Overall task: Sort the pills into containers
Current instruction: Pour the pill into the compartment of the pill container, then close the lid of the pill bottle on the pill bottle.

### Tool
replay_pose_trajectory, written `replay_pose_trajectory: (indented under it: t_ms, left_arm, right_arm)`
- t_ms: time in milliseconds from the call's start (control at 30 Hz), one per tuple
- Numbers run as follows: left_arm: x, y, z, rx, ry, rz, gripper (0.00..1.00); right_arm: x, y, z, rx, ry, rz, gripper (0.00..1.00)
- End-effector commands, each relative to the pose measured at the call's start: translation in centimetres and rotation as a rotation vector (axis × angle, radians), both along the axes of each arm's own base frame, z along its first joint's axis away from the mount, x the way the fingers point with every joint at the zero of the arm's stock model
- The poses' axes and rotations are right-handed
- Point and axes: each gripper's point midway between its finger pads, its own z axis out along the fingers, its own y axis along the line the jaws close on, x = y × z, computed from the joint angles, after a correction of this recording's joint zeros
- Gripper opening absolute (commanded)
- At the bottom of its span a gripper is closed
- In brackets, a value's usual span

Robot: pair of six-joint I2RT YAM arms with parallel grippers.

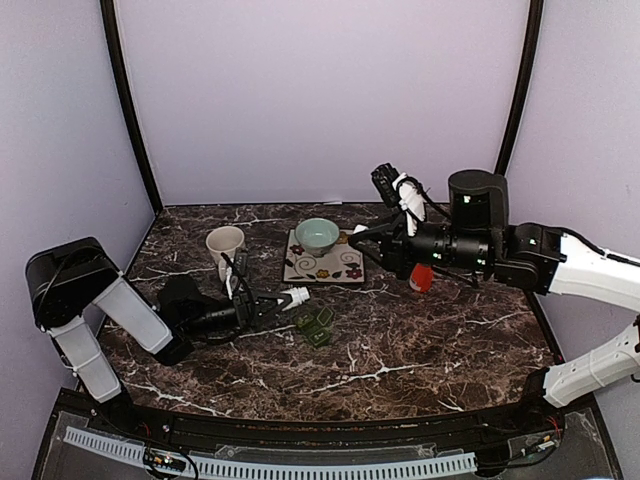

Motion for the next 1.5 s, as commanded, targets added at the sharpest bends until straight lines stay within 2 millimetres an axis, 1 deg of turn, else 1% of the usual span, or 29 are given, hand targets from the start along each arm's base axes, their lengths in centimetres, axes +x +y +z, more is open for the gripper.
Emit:
replay_pose_trajectory:
  t_ms: [0,100,133,200,233,300,500,667,867,1100,1300,1467]
  left_arm:
    - [-0.6,-0.5,3.8,-0.052,-0.063,-0.04,0.0]
    - [-0.7,-0.5,5.9,-0.078,-0.098,-0.048,0.0]
    - [-0.8,-0.4,6.6,-0.086,-0.11,-0.048,0.0]
    - [-0.9,-0.4,8.1,-0.102,-0.134,-0.052,0.0]
    - [-1.1,-0.3,8.9,-0.111,-0.147,-0.054,0.0]
    - [-1.2,-0.2,10.2,-0.124,-0.167,-0.054,0.0]
    - [-2.3,0.7,14.9,-0.189,-0.25,-0.059,0.0]
    - [-3.2,1.3,18.0,-0.239,-0.303,-0.068,0.0]
    - [-4.4,2.0,20.5,-0.301,-0.34,-0.095,0.0]
    - [-6.1,3.6,23.3,-0.391,-0.384,-0.13,0.0]
    - [-7.2,4.8,24.7,-0.447,-0.405,-0.159,0.0]
    - [-8.0,5.6,25.1,-0.481,-0.414,-0.19,0.0]
  right_arm:
    - [-0.3,0.2,2.9,0.066,-0.008,0.019,0.07]
    - [-0.5,0.4,3.5,0.072,-0.003,0.035,0.06]
    - [-0.6,0.4,3.4,0.067,0.004,0.04,0.06]
    - [-0.8,0.5,4.8,0.09,-0.004,0.049,0.06]
    - [-0.9,0.5,5.1,0.095,-0.003,0.056,0.06]
    - [-1.1,0.6,5.7,0.102,0.0,0.067,0.06]
    - [-1.8,1.3,6.8,0.118,0.03,0.106,0.06]
    - [-2.7,1.8,8.0,0.121,0.048,0.139,0.06]
    - [-3.5,2.9,8.9,0.121,0.077,0.18,0.06]
    - [-4.8,4.4,10.4,0.124,0.095,0.223,0.06]
    - [-5.9,6.2,10.8,0.091,0.116,0.252,0.06]
    - [-6.6,7.9,10.4,0.044,0.127,0.27,0.06]
